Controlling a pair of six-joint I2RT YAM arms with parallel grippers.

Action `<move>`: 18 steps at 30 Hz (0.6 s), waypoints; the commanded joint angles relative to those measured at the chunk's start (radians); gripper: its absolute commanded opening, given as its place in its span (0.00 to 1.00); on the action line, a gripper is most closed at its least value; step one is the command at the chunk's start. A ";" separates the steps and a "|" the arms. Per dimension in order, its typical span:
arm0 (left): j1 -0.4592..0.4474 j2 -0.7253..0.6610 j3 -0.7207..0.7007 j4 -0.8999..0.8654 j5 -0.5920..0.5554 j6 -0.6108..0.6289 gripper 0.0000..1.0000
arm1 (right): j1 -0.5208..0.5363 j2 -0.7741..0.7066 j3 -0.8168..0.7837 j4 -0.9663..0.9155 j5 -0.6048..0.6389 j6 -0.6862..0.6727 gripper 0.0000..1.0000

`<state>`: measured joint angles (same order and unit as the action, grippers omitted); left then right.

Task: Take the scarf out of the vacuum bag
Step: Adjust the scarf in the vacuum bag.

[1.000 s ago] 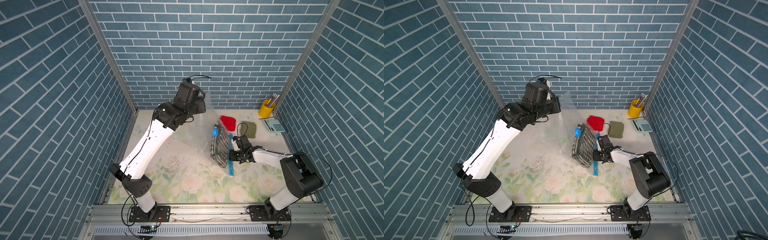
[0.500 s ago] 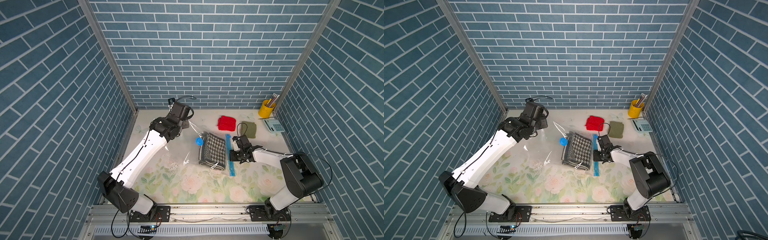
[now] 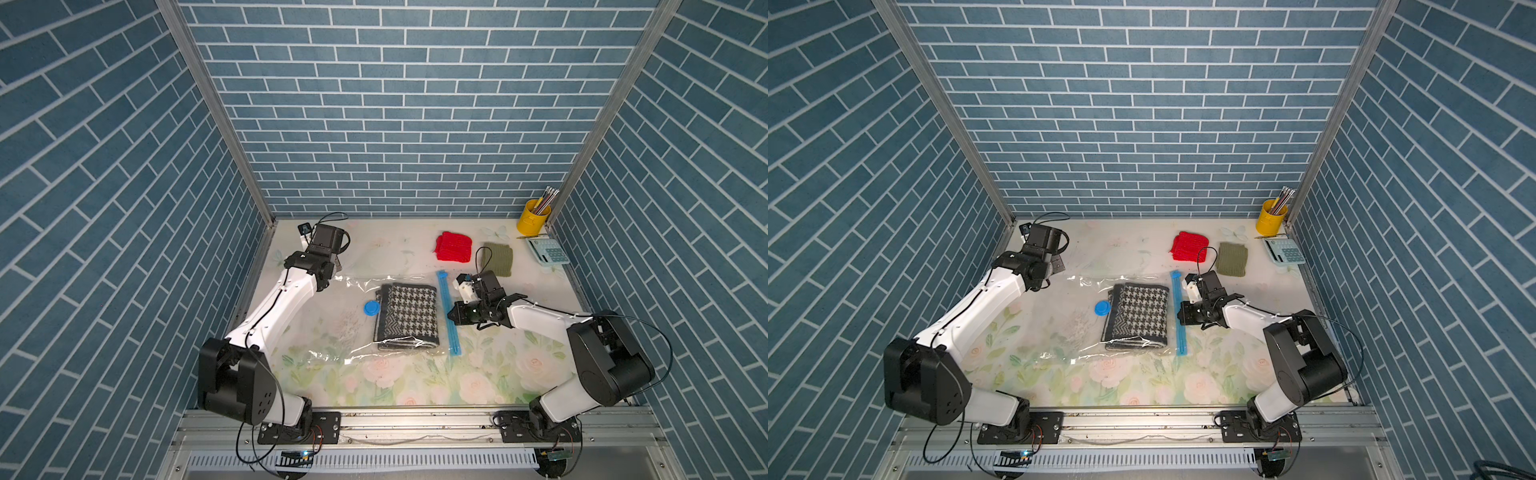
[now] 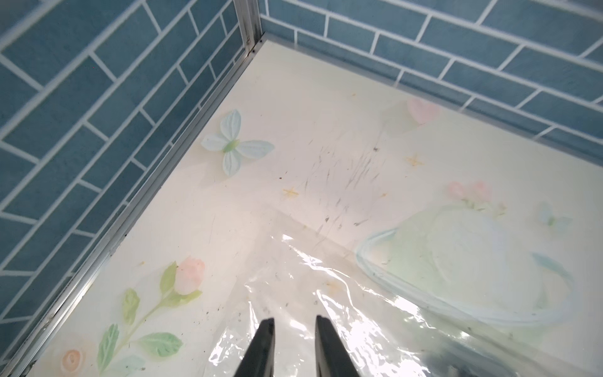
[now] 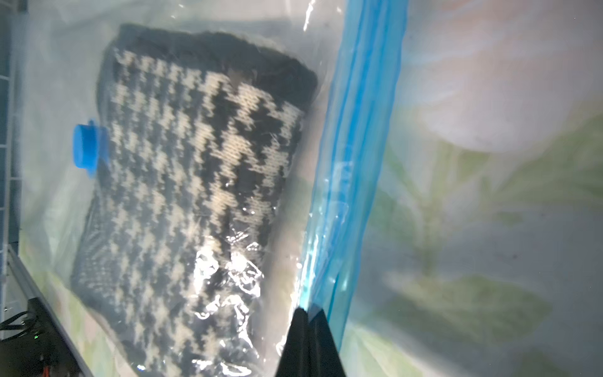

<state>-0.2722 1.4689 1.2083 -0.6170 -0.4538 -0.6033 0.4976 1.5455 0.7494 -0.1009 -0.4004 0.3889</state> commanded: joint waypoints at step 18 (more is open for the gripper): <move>-0.099 -0.187 -0.327 0.342 0.454 -0.132 0.44 | -0.001 -0.042 -0.026 0.141 -0.197 0.070 0.07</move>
<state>-0.3523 1.2755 0.9379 -0.3138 -0.0990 -0.7040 0.4973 1.5257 0.6899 0.0532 -0.5922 0.4511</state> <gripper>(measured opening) 0.423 0.053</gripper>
